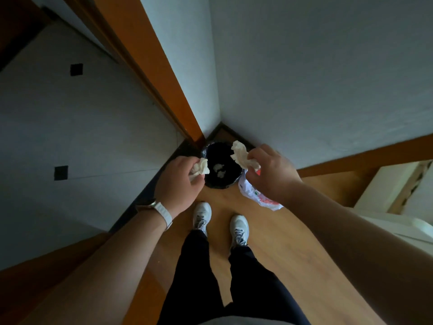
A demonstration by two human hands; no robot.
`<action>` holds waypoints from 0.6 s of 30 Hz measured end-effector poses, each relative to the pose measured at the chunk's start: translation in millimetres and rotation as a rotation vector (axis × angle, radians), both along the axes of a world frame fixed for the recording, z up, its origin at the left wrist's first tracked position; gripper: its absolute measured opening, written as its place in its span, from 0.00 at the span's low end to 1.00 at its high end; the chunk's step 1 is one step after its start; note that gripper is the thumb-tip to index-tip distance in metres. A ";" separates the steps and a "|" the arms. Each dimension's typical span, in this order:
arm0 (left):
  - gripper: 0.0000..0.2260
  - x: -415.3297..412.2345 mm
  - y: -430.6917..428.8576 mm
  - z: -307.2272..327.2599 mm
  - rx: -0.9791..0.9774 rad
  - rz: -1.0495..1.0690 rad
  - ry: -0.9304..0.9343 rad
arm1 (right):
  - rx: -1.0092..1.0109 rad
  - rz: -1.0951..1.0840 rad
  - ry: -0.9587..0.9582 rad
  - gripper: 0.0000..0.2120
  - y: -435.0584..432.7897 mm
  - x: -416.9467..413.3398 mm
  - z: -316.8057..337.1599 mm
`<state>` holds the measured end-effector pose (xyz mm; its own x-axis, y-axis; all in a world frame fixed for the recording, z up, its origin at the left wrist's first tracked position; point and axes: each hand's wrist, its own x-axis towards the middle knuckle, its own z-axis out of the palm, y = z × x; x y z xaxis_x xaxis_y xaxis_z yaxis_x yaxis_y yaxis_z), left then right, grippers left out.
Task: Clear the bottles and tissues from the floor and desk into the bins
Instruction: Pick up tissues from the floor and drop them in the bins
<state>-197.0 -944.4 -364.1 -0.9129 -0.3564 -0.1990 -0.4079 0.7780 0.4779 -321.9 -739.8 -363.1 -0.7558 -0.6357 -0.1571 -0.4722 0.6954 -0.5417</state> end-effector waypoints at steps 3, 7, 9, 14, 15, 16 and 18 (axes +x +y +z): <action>0.11 -23.0 -14.4 -35.9 0.040 -0.002 -0.013 | 0.050 -0.040 -0.005 0.12 -16.5 -15.2 -29.1; 0.11 -48.6 -34.8 -108.5 0.107 -0.017 -0.071 | 0.072 -0.094 -0.017 0.11 -35.1 -32.7 -89.9; 0.11 -55.6 -42.9 -153.0 0.135 -0.021 -0.102 | 0.088 -0.102 -0.015 0.11 -41.8 -39.7 -127.2; 0.11 -63.2 -58.1 -270.6 0.120 -0.024 -0.178 | 0.108 -0.084 -0.071 0.12 -55.0 -53.3 -241.2; 0.11 -62.1 -60.2 -293.5 0.110 -0.024 -0.182 | 0.113 -0.060 -0.063 0.12 -58.4 -53.0 -266.9; 0.10 -61.7 -60.9 -315.9 0.101 -0.026 -0.181 | 0.125 -0.039 -0.048 0.12 -61.6 -52.1 -292.0; 0.09 -60.2 -60.2 -358.1 0.087 -0.037 -0.186 | 0.154 -0.026 -0.017 0.11 -67.9 -47.8 -338.8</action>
